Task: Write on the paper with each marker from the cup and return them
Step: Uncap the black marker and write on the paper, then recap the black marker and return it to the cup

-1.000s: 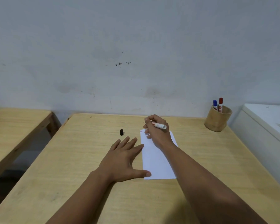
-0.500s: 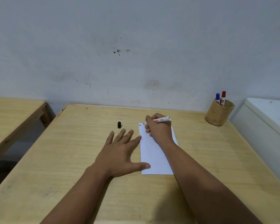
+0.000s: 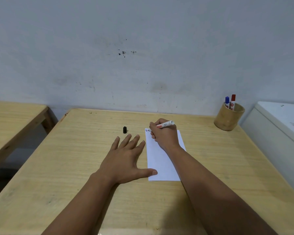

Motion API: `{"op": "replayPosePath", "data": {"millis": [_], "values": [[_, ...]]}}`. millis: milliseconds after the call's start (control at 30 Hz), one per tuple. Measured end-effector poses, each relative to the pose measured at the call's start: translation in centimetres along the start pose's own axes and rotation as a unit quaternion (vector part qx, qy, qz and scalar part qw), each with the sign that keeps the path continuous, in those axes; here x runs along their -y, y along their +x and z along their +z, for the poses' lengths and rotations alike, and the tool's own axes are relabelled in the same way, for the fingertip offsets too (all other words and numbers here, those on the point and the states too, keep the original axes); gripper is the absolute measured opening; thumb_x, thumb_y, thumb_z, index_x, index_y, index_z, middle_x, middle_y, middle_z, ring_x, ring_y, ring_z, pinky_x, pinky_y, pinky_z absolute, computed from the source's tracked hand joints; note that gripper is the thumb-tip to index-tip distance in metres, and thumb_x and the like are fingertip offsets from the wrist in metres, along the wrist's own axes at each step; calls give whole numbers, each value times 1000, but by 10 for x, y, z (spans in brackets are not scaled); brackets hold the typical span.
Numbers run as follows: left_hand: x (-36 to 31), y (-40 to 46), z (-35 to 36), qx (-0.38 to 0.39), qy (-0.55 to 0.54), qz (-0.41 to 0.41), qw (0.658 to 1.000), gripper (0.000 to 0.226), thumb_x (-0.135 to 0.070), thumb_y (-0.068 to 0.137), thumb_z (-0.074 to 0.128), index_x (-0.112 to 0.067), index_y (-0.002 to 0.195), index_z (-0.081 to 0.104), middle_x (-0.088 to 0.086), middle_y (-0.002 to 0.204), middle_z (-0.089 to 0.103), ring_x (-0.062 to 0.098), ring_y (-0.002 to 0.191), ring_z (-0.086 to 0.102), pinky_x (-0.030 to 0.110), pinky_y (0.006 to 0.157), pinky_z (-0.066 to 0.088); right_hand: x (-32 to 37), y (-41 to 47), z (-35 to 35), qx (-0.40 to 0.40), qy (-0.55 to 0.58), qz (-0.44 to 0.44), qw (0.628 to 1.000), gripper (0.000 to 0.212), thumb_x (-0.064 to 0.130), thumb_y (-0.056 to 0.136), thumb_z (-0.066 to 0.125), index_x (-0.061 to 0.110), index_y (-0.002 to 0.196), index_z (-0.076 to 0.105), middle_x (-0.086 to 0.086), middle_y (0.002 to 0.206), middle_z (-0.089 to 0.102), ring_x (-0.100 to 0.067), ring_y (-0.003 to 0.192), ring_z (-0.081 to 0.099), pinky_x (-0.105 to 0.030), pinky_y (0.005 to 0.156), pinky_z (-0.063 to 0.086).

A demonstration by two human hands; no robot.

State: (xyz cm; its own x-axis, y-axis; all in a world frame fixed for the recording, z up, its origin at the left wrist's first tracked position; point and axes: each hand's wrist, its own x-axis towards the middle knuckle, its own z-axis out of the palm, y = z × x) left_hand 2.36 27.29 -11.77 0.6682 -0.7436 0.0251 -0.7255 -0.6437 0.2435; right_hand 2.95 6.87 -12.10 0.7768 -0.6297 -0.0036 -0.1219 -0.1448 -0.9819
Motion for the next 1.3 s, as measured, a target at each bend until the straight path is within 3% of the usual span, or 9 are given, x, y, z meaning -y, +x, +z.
{"op": "replayPosePath", "data": {"millis": [133,567,767,933,1033,1067,1133,1200,1300], "values": [[0,0,0,-1,-1,-2,1000,117,-101,68,35,-35,163,17,-9,173,3,13,159,-9,50,129,-6,-1,2,2,-3,-24,-9,1000,25,22,89,74,8,70,66,-19,75,76,-16,55,67,-29,57,54],[0,0,1,1,0,-2,1000,117,-102,68,35,-36,163,15,-9,173,1,12,159,-10,50,128,-6,-2,3,2,1,-28,-18,999,24,17,88,70,-2,75,64,-24,74,72,-17,55,66,-34,59,54],[3,1,0,-3,4,-2,1000,116,-102,69,33,-38,163,13,-10,173,-1,12,159,-11,51,128,-6,2,1,-2,-7,67,10,998,33,22,96,78,-7,86,65,-11,65,70,-18,53,61,-24,47,50],[-1,0,-4,-4,-13,7,1000,115,-101,68,36,-38,163,18,-11,172,4,11,159,-7,50,129,-4,6,5,-2,1,103,14,995,44,37,93,83,-1,83,63,-7,61,67,-20,49,55,-28,49,49],[-1,1,-4,-99,-99,1,990,88,-88,78,52,-33,146,53,-12,157,45,13,148,34,43,124,24,8,0,-1,17,73,-5,997,53,47,90,84,-1,87,61,-6,66,66,-19,49,57,-31,55,53],[2,3,-3,-172,-117,-5,978,73,-78,84,58,-28,137,62,-11,143,56,15,134,48,41,114,40,9,-1,-2,25,74,-6,997,52,46,89,84,0,88,60,-7,69,64,-19,49,56,-31,56,52],[8,10,-6,-290,-106,-26,951,51,-57,95,58,-22,131,67,-7,125,61,20,114,55,42,92,52,17,-3,-4,44,94,-1,995,49,41,89,86,0,92,59,-12,74,58,-21,51,52,-31,53,49],[12,19,-16,-306,-82,-57,947,51,-47,98,46,-21,138,63,0,127,61,26,113,55,44,88,53,29,-6,-9,56,101,-10,993,47,39,89,87,3,92,58,-12,73,51,-23,54,45,-28,51,43],[16,33,-29,-235,-85,-105,963,47,-38,99,49,-22,142,60,3,135,60,30,115,58,43,86,54,48,-14,-21,32,37,-36,998,48,47,89,84,7,86,59,-7,64,48,-22,51,42,-26,49,39]]}}
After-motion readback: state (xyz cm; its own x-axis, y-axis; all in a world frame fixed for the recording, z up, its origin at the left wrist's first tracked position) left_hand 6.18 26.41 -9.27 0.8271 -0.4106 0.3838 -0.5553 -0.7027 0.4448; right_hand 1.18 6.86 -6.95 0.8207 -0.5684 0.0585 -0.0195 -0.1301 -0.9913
